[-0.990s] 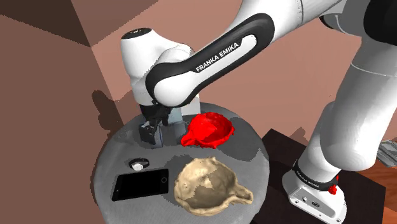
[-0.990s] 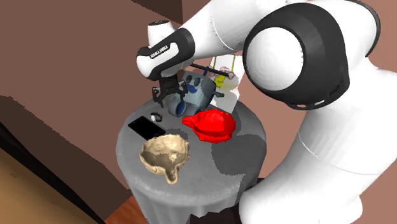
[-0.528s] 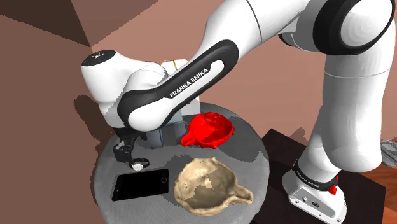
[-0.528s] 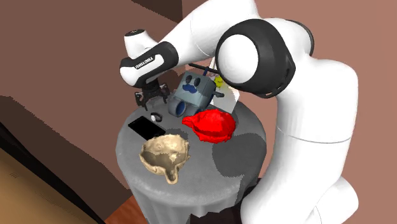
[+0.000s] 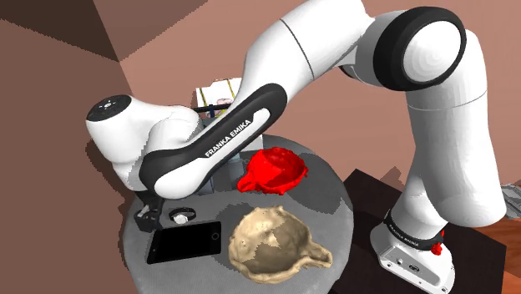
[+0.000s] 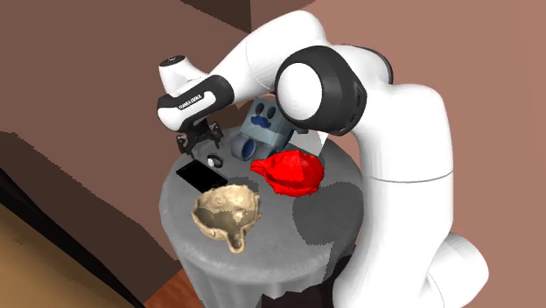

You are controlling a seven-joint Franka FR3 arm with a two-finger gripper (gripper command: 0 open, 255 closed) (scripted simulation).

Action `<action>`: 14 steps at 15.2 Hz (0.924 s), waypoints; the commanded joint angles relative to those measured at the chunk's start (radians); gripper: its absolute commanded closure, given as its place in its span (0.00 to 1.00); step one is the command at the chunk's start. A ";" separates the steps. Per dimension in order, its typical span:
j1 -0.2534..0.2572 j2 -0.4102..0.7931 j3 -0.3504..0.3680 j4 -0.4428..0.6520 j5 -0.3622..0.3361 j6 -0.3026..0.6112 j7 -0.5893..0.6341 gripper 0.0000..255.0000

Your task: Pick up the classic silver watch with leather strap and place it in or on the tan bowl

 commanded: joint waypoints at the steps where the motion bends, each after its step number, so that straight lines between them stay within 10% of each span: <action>1: 0.003 0.017 -0.006 -0.002 -0.010 0.018 0.006 0.00; 10: 0.005 0.029 -0.010 -0.006 -0.017 0.032 0.010 0.00; 11: 0.005 0.029 -0.010 -0.006 -0.017 0.032 0.010 1.00; 14: 0.005 0.029 -0.010 -0.006 -0.017 0.032 0.010 1.00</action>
